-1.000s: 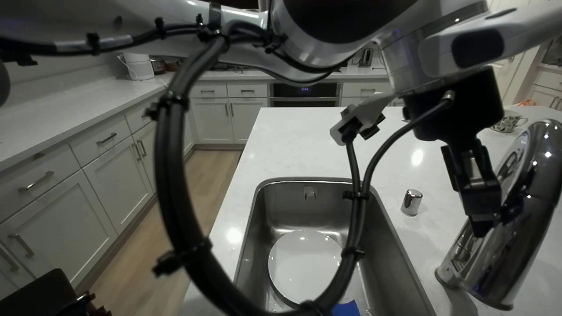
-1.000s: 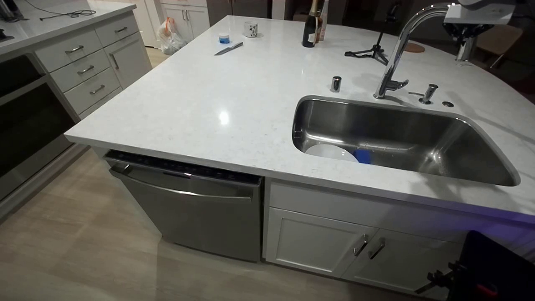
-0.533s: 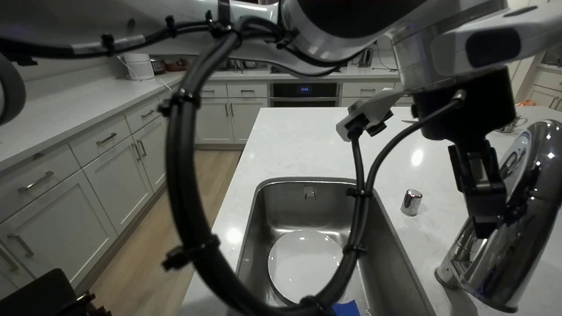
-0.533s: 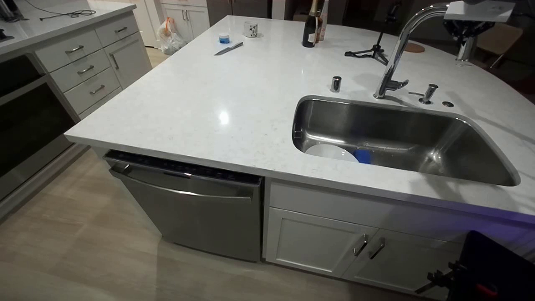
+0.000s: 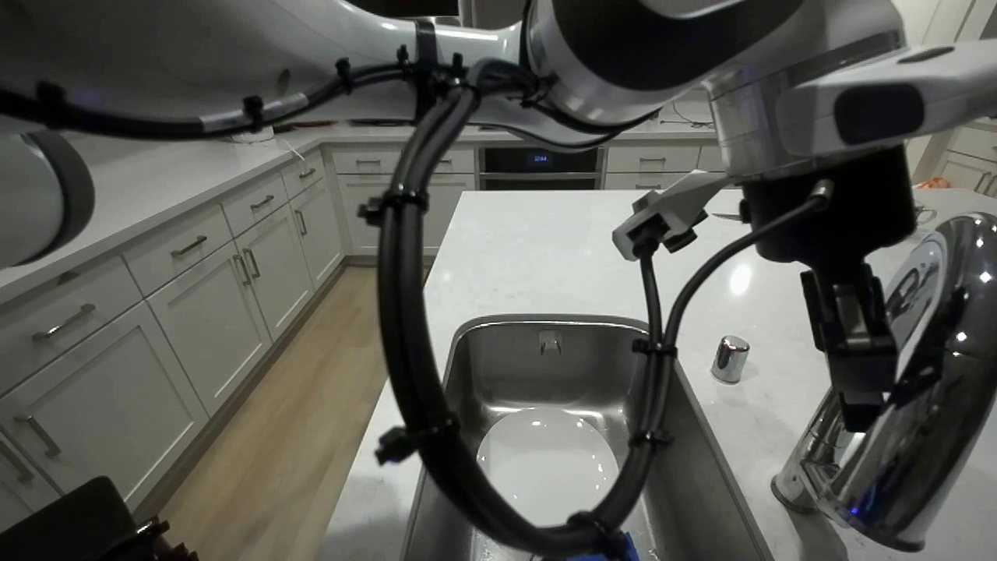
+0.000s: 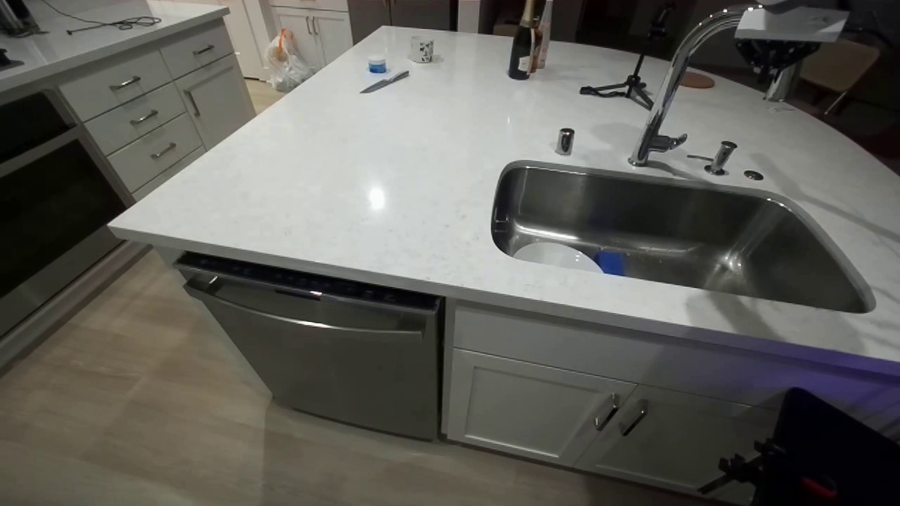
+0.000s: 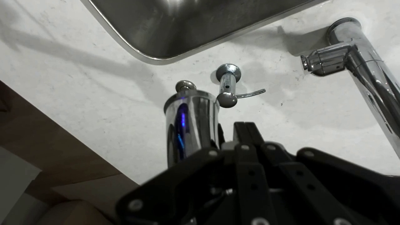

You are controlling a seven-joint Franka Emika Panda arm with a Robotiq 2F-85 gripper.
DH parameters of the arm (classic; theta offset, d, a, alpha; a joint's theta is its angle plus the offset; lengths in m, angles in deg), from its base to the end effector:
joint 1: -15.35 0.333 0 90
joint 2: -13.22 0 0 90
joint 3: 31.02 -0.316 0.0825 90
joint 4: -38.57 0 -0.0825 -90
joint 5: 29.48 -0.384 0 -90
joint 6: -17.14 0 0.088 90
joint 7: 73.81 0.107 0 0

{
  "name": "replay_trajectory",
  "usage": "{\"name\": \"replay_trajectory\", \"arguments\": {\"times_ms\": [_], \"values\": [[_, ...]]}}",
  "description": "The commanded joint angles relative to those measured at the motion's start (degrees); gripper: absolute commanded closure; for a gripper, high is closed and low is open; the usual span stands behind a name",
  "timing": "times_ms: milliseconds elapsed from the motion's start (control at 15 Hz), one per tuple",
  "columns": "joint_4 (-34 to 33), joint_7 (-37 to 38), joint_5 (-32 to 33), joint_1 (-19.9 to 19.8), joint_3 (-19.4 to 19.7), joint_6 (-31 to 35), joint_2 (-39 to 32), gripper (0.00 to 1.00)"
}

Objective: Turn the tap nozzle to the right

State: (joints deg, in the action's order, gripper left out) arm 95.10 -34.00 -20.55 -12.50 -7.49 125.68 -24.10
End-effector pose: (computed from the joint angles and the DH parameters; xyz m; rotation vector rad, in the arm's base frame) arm 0.5409 -0.5213 0.5382 2.0242 -1.7922 0.3697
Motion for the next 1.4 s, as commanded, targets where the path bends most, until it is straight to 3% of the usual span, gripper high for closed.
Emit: {"name": "replay_trajectory", "arguments": {"times_ms": [0,467,1333], "values": [[-5.3,0.6,-1.9,-1.7,-0.3,-1.6,-2.4,0.98],[-8.1,2.2,-3.1,-2.7,-0.1,-1.2,-3.7,0.98],[-10.5,4.4,-2.2,-3.1,0.2,6.0,-6.9,0.98]]}}
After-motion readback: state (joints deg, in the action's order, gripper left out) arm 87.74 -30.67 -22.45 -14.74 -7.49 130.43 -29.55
